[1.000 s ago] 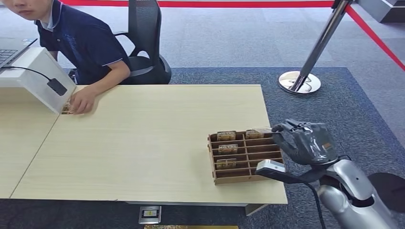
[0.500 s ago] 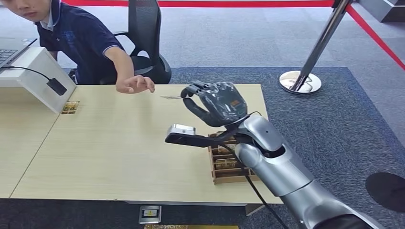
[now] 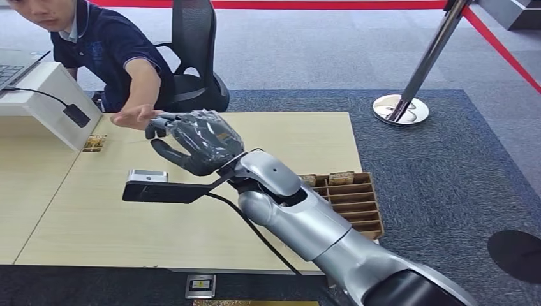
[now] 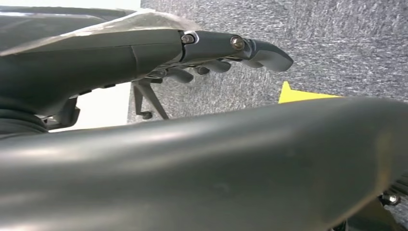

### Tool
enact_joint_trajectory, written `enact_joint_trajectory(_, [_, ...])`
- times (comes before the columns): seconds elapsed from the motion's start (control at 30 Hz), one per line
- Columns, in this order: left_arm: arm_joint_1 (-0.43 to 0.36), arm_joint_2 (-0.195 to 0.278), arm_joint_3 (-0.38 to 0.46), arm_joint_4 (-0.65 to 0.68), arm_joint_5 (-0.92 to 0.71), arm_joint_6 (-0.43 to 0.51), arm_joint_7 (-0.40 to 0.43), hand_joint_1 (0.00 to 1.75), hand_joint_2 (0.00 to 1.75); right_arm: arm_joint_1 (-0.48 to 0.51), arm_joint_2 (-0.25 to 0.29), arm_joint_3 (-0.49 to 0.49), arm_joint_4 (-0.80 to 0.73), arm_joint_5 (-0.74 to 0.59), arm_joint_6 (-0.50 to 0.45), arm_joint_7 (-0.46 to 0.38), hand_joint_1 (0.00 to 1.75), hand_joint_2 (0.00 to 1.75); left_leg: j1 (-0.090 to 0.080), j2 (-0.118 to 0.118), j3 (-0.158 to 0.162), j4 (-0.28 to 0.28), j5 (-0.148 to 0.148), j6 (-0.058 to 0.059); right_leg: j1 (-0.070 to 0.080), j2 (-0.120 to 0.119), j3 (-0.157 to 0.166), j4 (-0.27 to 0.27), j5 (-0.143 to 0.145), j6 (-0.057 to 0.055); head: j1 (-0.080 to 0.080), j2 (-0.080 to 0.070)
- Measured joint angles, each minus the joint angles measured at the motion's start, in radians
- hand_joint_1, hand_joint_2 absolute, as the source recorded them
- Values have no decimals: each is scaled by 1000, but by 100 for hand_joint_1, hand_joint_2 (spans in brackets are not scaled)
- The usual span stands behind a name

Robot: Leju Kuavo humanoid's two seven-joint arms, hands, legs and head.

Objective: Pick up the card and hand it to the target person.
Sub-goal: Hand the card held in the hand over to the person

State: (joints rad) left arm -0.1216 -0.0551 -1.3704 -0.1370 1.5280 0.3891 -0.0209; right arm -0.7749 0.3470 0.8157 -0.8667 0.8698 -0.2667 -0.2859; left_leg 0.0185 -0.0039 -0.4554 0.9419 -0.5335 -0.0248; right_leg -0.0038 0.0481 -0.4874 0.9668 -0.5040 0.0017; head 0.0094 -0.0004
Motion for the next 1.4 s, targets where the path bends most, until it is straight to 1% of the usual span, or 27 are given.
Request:
enact_joint_trajectory(0.2, [0,-4,0,0,-1,2,2,0,0,-26,5,55,59,-50,-34,15,175,175,0,0,0,0,0,0,0,0,0,0,0,0,0,0])
enact_joint_trajectory(0.37, [-1,-6,-2,0,-5,3,5,0,0,-40,5,71,106,-55,-60,23,175,175,0,0,0,1,0,0,0,0,0,0,0,0,0,0])
enact_joint_trajectory(0.67, [-3,-6,-16,0,-14,0,22,0,0,-55,5,65,189,8,-105,40,175,175,0,0,0,1,0,0,0,0,0,0,0,0,0,0])
enact_joint_trajectory(0.9, [-5,-6,-33,0,-23,-3,31,0,0,-55,5,42,231,56,-114,46,175,175,0,0,0,1,0,0,0,0,0,0,0,0,0,0])
enact_joint_trajectory(0.97, [-6,-6,-34,0,-23,-3,33,0,0,-53,5,38,239,56,-113,45,136,175,0,0,0,1,0,0,0,0,0,0,0,0,0,0])
enact_joint_trajectory(1.03, [-6,-6,-35,0,-23,-3,37,0,0,-48,5,30,242,49,-113,37,49,175,0,0,0,1,0,0,0,0,0,0,1,0,0,0])
enact_joint_trajectory(1.1, [-6,-6,-35,0,-20,-3,40,0,0,-39,5,13,239,38,-113,19,0,175,0,0,0,1,0,0,0,0,0,0,1,0,0,0])
enact_joint_trajectory(1.17, [-6,-6,-35,0,-15,-3,40,0,0,-20,5,-22,226,37,-111,-6,0,175,0,0,0,1,0,0,0,0,0,0,1,0,0,0])
enact_joint_trajectory(1.27, [-6,-6,-36,0,-8,-3,40,0,0,27,4,-99,180,42,-112,-39,0,175,0,0,0,1,0,0,0,0,0,-1,1,0,0,0])
enact_joint_trajectory(1.4, [-5,-6,-35,0,-2,3,40,0,0,124,-8,-213,54,3,-119,-77,0,175,0,0,0,1,0,1,0,0,0,-1,1,0,0,0])
